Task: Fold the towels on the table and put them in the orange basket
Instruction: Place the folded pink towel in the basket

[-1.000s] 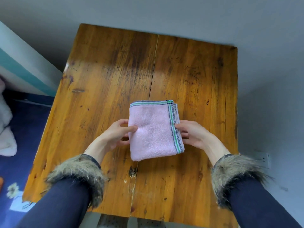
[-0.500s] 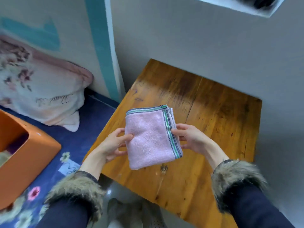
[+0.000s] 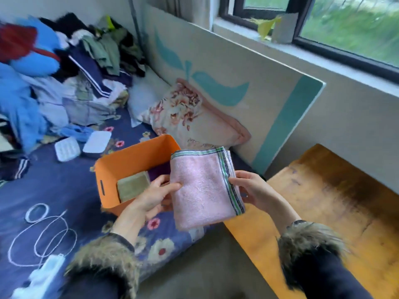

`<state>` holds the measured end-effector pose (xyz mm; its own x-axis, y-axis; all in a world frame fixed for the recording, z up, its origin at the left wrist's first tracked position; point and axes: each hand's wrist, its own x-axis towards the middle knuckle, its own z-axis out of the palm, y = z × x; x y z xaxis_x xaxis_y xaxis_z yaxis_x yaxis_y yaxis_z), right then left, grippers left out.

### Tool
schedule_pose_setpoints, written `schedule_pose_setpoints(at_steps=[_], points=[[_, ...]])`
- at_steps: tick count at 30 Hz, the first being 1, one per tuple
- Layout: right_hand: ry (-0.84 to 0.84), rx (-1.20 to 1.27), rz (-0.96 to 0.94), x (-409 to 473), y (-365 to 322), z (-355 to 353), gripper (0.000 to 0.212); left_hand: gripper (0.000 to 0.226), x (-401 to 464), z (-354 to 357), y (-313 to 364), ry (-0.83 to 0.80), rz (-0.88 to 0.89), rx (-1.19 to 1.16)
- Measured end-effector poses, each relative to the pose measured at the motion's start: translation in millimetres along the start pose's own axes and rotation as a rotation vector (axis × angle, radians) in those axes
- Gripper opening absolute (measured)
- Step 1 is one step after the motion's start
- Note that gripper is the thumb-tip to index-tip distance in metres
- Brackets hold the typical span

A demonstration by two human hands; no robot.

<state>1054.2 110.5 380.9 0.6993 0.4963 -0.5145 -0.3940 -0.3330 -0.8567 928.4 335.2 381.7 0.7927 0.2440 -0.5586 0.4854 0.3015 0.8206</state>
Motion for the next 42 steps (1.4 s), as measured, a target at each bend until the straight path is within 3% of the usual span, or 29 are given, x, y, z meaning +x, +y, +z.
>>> schedule_pose_setpoints(at_steps=[4, 11, 21, 25, 30, 36, 42], points=[[-0.087, -0.031, 0.007, 36.8, -24.7, 75.5, 0.017, 0.034, -6.9, -73.5, 2.7, 0.135, 0.014, -0.091], [-0.216, -0.118, 0.067, 106.8, -48.9, 138.8, 0.016, 0.031, 23.5, -147.0, 0.7, 0.281, -0.029, -0.157], [-0.238, -0.188, 0.320, 289.9, -36.8, 185.6, 0.010, 0.027, 171.5, -208.9, -9.5, 0.425, -0.279, -0.203], [-0.235, -0.213, 0.418, 355.4, -4.7, 204.3, 0.011, 0.036, 232.7, -227.1, -38.8, 0.489, -0.371, -0.196], [-0.258, -0.220, 0.535, 407.5, 49.6, 231.7, 0.018, 0.028, 280.4, -247.0, -78.1, 0.588, -0.476, -0.083], [-0.305, -0.213, 0.568, 443.2, 81.2, 265.2, 0.013, 0.034, 314.5, -268.4, -106.2, 0.758, -0.549, 0.413], [-0.324, -0.235, 0.564, 454.1, 92.9, 286.8, 0.013, 0.031, 323.0, -267.8, -104.2, 0.857, -0.574, 0.575]])
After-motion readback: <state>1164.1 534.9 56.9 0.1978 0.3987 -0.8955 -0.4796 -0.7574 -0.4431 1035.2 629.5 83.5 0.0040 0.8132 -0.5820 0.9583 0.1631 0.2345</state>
